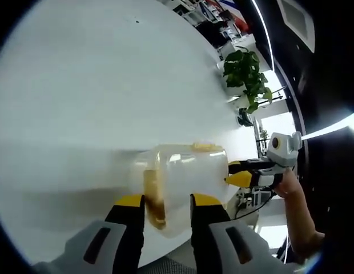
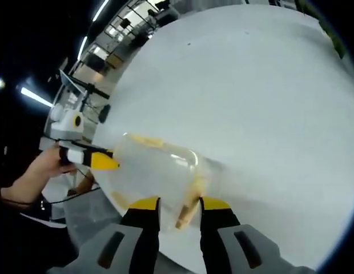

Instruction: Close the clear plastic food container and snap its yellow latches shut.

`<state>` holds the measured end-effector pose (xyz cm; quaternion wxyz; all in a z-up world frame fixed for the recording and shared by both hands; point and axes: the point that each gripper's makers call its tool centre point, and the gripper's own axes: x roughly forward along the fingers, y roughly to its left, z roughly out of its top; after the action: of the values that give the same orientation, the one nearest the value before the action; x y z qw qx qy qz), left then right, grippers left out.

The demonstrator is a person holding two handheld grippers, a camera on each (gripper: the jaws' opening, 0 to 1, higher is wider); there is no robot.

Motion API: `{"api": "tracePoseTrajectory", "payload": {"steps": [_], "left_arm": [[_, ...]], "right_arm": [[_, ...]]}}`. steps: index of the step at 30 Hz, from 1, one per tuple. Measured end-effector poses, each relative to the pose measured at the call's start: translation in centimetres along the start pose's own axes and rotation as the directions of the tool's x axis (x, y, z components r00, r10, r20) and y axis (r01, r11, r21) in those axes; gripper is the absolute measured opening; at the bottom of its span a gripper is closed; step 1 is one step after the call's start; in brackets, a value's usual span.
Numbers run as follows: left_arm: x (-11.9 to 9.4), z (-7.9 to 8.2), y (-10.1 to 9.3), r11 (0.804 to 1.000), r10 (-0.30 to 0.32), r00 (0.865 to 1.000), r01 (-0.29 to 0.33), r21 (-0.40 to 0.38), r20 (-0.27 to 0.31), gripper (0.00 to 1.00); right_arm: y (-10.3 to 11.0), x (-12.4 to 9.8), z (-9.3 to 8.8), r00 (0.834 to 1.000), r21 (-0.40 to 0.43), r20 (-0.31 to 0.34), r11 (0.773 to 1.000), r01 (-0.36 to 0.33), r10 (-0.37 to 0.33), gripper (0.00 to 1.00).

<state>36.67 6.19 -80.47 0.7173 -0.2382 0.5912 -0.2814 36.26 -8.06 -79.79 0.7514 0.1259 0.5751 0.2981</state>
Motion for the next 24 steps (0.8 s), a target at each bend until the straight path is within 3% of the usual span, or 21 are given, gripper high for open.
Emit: {"api": "tracePoseTrajectory", "payload": {"steps": [5,9,24], "left_arm": [[0.06,-0.26,-0.04,0.999,0.011,1.000,-0.011,0.038,-0.004,0.33],[0.09,-0.40,0.42,0.997,0.039,0.999,-0.039,0.072,0.000,0.43],[-0.13,-0.18,0.38,0.994,0.046,0.999,-0.046,0.095,0.000,0.45]], "right_arm": [[0.15,-0.07,-0.05,1.000,-0.045,0.005,0.999,-0.001,0.001,0.25],[0.31,0.06,-0.45,1.000,-0.083,-0.009,0.997,-0.004,0.003,0.29],[0.06,-0.04,-0.17,1.000,-0.156,0.002,0.988,0.019,-0.019,0.34]]}}
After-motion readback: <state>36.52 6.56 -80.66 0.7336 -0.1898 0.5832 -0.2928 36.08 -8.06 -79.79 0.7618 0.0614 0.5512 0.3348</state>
